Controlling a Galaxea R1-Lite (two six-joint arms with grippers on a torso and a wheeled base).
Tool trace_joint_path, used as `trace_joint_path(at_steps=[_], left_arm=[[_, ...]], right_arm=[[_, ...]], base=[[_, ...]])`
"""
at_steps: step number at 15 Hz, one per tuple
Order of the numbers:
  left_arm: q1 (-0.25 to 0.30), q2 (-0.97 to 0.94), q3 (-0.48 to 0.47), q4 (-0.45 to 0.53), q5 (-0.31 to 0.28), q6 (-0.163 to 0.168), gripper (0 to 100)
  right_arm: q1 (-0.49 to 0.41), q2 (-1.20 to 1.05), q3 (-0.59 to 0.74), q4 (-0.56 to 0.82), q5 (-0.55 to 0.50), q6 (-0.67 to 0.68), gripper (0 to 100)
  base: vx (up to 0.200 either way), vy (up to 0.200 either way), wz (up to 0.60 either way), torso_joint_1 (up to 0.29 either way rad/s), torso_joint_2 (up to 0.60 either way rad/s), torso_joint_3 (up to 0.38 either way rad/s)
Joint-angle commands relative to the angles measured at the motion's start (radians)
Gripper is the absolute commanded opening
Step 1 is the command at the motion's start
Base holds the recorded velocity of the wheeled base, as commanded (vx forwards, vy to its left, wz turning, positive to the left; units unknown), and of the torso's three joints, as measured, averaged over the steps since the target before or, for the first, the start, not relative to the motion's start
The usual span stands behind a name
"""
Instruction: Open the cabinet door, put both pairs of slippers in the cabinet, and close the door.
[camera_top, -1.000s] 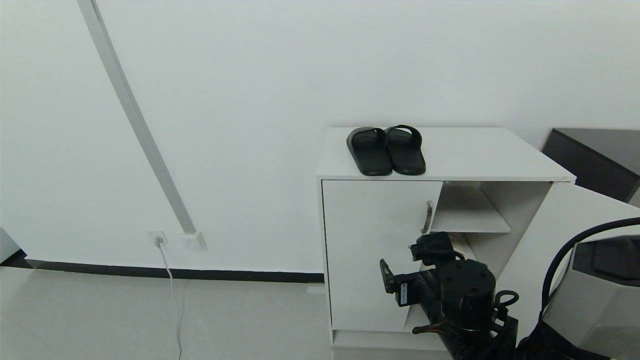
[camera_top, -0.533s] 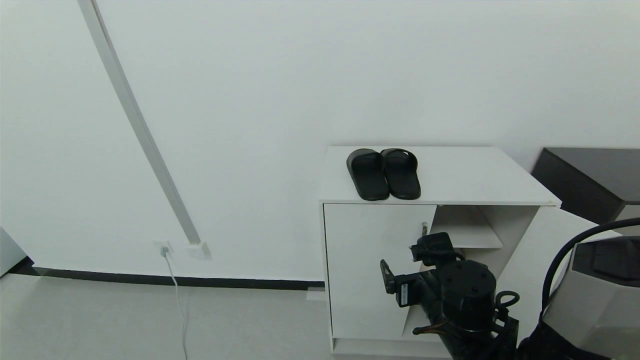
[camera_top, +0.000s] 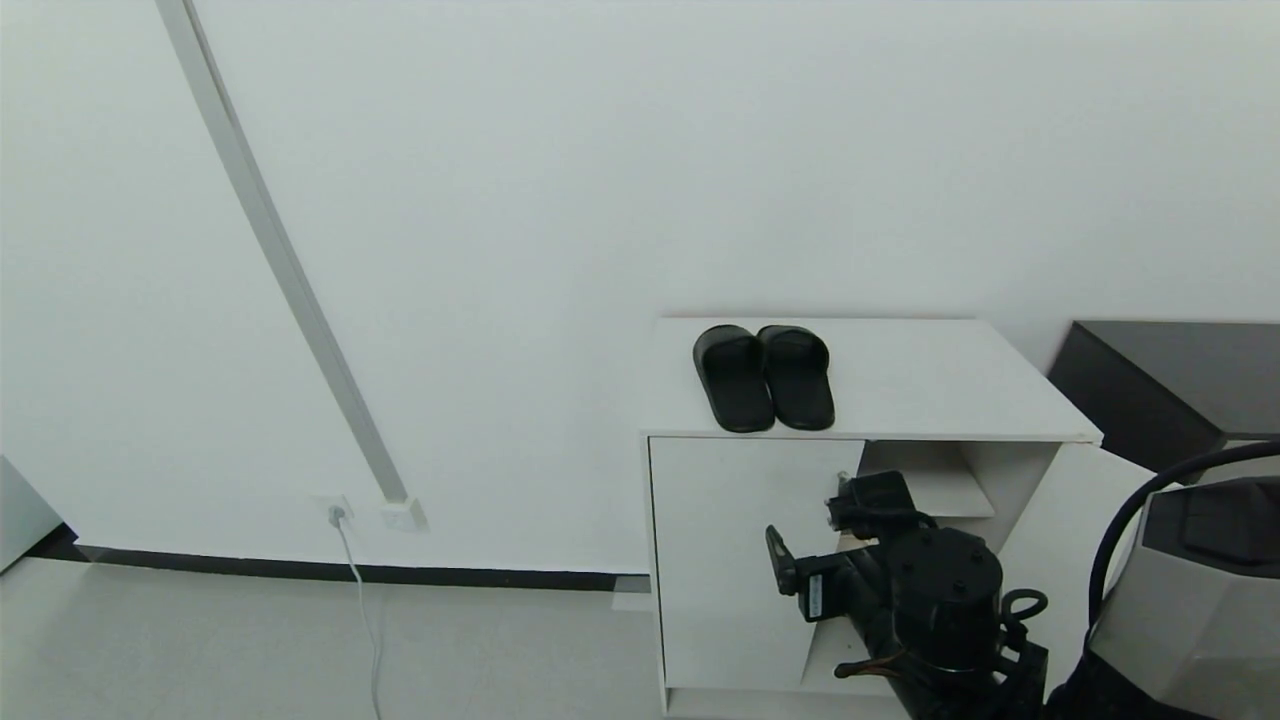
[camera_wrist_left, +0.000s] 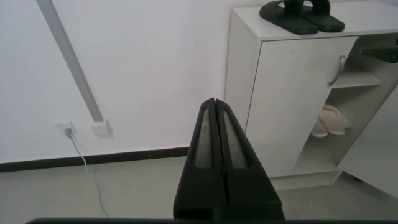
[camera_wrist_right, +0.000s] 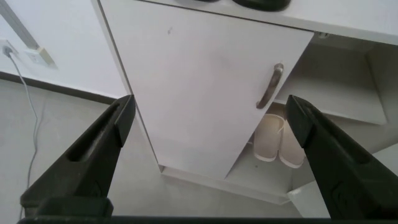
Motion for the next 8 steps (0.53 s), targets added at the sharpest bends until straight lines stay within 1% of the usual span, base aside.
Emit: trace_joint_path(at_steps=[1, 3, 5, 6, 7, 8], left_arm=[[0.000, 0.001, 0.000, 0.000, 0.000, 0.001, 0], [0.000, 0.001, 0.000, 0.000, 0.000, -0.002, 0], [0.000, 0.001, 0.000, 0.000, 0.000, -0.002, 0], [0.000, 0.001, 0.000, 0.000, 0.000, -0.002, 0], [0.000, 0.001, 0.000, 0.000, 0.000, -0.002, 0], [0.000, 0.001, 0.000, 0.000, 0.000, 0.000, 0]], right_arm=[[-0.002, 0.008, 0.001, -0.006, 0.001, -0.006, 100], [0.003, 0.025, -0.006, -0.038, 0.001, -0.028, 100], [-0.012, 0.022, -0.041, -0.021, 0.003, -0.045, 100], [-0.031, 0.019, -0.073, 0.035, 0.005, -0.045, 100], [-0.032, 0.008, -0.088, 0.065, 0.005, -0.045, 100], [-0.032, -0.038, -0.134, 0.160, 0.005, -0.042, 100]], base=[[0.000, 0.000, 0.00, 0.000, 0.00, 0.000], [0.000, 0.000, 0.00, 0.000, 0.00, 0.000], [0.000, 0.000, 0.00, 0.000, 0.00, 0.000], [0.000, 0.000, 0.00, 0.000, 0.00, 0.000], [0.000, 0.000, 0.00, 0.000, 0.00, 0.000], [0.000, 0.000, 0.00, 0.000, 0.00, 0.000]])
